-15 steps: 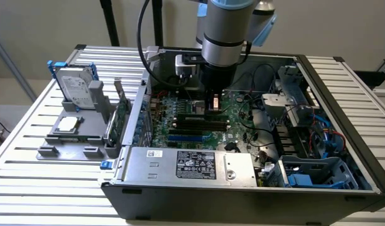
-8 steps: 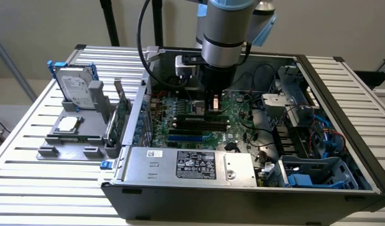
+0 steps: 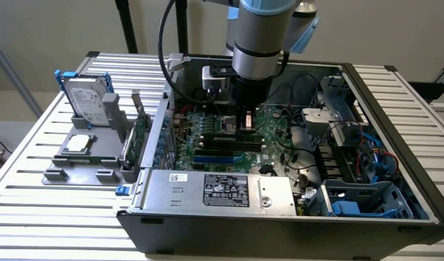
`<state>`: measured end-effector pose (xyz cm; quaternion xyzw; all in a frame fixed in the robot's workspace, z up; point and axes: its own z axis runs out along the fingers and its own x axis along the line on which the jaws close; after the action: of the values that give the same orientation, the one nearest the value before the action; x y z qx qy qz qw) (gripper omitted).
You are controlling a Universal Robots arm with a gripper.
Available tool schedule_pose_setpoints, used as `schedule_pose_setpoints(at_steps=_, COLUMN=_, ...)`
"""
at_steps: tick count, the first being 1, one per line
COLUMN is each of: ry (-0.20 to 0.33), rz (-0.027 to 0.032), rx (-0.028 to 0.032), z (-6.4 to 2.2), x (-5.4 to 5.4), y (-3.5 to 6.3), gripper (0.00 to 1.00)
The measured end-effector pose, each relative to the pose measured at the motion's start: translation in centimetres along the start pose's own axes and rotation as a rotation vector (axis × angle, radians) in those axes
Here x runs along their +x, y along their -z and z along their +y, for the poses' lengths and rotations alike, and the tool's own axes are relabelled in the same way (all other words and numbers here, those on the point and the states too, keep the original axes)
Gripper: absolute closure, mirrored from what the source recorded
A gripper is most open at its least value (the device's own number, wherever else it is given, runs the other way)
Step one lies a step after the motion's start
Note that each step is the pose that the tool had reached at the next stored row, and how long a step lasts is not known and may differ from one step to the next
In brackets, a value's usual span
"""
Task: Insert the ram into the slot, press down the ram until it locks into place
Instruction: 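Insert the ram into the slot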
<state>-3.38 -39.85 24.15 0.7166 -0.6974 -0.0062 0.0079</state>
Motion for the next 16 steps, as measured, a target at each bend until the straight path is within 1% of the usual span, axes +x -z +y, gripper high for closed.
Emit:
schedule_pose_setpoints(at_steps=5, ry=0.0, rz=0.0013, rx=0.0, z=0.0, x=0.0, y=-0.25, gripper=0.87)
schedule_pose_setpoints(at_steps=12, ry=-0.004, rz=0.0078, rx=-0.0002, z=-0.01, x=-0.02, y=-0.53, gripper=0.87)
schedule_pose_setpoints(at_steps=16, ry=-0.006, rz=0.0099, rx=-0.0002, z=-0.01, x=-0.1, y=-0.58, gripper=0.87)
